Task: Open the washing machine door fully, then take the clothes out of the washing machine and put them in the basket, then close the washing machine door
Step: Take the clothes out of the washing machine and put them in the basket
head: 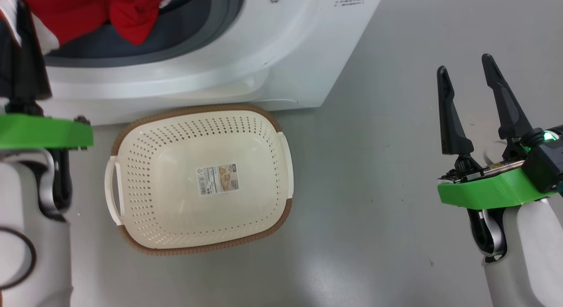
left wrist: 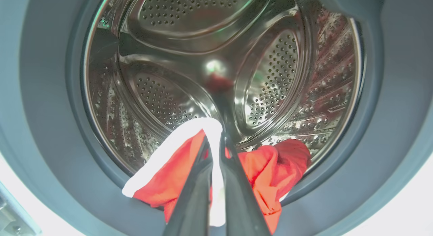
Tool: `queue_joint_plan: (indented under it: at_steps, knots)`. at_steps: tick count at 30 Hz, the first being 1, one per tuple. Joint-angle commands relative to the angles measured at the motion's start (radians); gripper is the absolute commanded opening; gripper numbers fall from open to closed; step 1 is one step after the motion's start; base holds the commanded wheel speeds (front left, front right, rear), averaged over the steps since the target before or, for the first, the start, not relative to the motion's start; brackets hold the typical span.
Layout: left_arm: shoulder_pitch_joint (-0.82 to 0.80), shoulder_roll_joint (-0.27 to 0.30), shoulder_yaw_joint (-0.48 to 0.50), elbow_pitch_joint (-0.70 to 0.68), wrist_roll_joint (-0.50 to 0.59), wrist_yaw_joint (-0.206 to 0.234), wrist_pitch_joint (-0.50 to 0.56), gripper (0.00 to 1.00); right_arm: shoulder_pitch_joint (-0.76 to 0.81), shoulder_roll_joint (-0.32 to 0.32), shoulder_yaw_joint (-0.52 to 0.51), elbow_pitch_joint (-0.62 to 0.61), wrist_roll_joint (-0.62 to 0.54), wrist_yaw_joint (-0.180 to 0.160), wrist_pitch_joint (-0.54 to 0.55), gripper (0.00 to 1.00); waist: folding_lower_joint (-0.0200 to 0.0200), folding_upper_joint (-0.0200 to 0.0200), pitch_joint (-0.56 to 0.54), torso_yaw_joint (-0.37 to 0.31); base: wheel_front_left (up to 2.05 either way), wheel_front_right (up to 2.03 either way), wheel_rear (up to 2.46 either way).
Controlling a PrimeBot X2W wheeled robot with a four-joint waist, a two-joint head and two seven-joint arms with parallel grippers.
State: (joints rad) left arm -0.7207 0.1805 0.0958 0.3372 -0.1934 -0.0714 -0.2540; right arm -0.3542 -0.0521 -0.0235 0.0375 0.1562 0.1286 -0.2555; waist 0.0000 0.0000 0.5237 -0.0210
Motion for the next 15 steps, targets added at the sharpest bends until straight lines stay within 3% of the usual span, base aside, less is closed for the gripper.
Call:
queue_joint_plan:
  at_steps: [1,15]
  knots:
    - [0.026,0.037,0.032,-0.038,0.006,-0.006,-0.008,0.0,0.015,0.002,0.021,-0.019,0.003,0.002,-0.006,1.0,0.0,0.0,-0.021,0.004,0.0,0.0,0.0]
    - [0.273,-0.041,0.064,-0.24,0.007,-0.03,-0.008,0.0,0.063,0.002,0.022,0.0,0.008,0.002,-0.006,1.0,0.0,0.0,-0.158,0.006,0.0,0.0,0.0]
